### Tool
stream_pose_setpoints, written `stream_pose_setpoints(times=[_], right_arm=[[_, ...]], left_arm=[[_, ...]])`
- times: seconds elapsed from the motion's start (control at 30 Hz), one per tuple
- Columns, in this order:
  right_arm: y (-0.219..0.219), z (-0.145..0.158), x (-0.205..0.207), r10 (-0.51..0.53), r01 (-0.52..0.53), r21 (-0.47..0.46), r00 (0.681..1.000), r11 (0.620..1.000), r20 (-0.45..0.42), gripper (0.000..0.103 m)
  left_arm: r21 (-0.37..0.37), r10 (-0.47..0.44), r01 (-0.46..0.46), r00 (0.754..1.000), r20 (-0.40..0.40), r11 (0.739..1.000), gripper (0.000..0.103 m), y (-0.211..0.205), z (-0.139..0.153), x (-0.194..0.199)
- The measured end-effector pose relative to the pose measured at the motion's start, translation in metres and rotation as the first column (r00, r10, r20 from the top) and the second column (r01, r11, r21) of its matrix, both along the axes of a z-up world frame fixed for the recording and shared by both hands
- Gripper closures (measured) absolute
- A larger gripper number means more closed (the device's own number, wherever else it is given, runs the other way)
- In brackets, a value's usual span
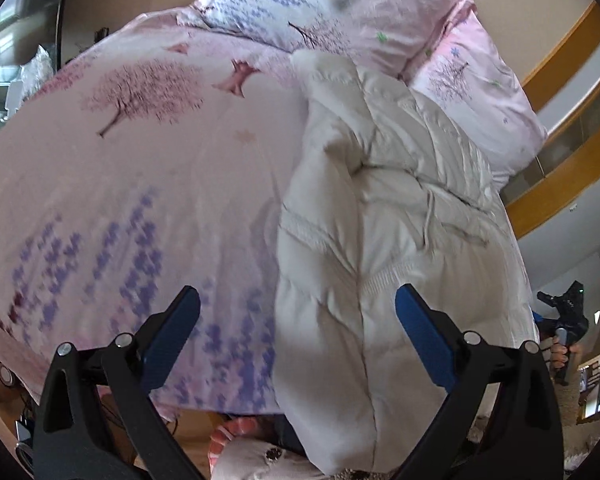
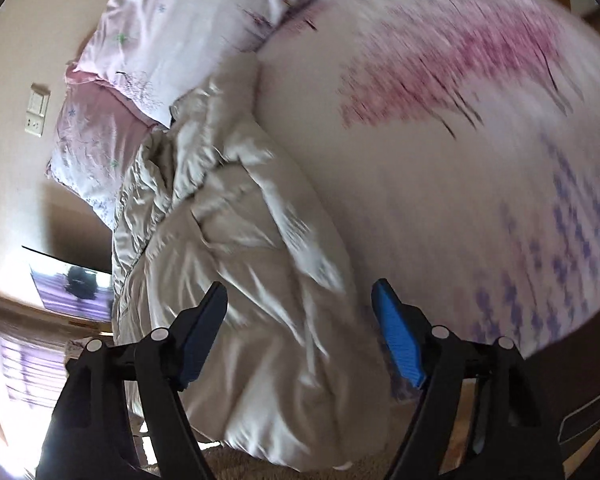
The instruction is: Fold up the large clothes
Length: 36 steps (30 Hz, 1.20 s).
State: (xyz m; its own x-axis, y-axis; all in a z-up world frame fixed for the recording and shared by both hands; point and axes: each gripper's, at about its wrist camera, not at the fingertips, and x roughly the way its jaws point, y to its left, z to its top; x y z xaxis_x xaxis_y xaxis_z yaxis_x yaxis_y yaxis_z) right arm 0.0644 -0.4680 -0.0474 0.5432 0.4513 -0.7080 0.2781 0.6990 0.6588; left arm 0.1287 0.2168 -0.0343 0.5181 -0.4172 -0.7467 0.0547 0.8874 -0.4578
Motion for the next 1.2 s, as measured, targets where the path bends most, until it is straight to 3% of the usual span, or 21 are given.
stream_pose_setpoints(times=[0.13, 0.2, 0.27, 0.47, 0.67, 1.07, 1.13, 1.17, 1.2], right_arm=[[-0.005, -0.017, -0.013, 0.002, -0.001, 0.085, 1.0, 0.996, -0.017, 0.032], [-0.005, -0.02, -0.017, 0.02, -0.019, 0.135, 1.0, 0.991, 0.0, 0.036], [-0.001, -0.021, -0.022, 0.036, -0.038, 0.144, 0.999, 0.989, 0.022, 0.037], [0.002, -0.03, -0.027, 0.049, -0.057, 0.201, 0.998, 0.978, 0.045, 0.039], [0.006, -0.031, -0.031, 0.066, -0.083, 0.237, 0.995, 0.968, 0.079, 0.04], [0.014, -0.037, -0.036, 0.085, -0.103, 0.28, 0.993, 0.954, 0.076, 0.04], [0.014, -0.036, -0.037, 0.087, -0.105, 0.28, 0.993, 0.954, 0.076, 0.041], [0.015, -0.036, -0.037, 0.088, -0.105, 0.271, 0.993, 0.957, 0.074, 0.046], [0.016, -0.036, -0.037, 0.092, -0.108, 0.265, 0.993, 0.958, 0.072, 0.059]], left_arm=[[-0.031, -0.042, 0.042, 0.999, -0.011, 0.999, 0.011, -0.012, -0.004, -0.007], [-0.061, -0.064, 0.062, 0.997, -0.033, 0.996, 0.021, -0.018, -0.009, -0.008], [-0.09, -0.076, 0.071, 0.996, -0.054, 0.993, 0.025, -0.021, -0.014, -0.009], [-0.125, -0.088, 0.081, 0.995, -0.051, 0.989, 0.026, -0.027, -0.016, -0.025], [-0.209, -0.11, 0.091, 0.991, -0.081, 0.974, 0.032, -0.029, -0.02, -0.036], [-0.214, -0.141, 0.119, 0.986, -0.088, 0.969, 0.029, -0.039, -0.021, -0.038], [-0.215, -0.134, 0.112, 0.987, -0.093, 0.97, 0.035, -0.041, -0.021, -0.038], [-0.219, -0.135, 0.11, 0.986, -0.101, 0.97, 0.044, -0.041, -0.022, -0.037], [-0.213, -0.126, 0.101, 0.986, -0.108, 0.972, 0.049, -0.041, -0.023, -0.037]])
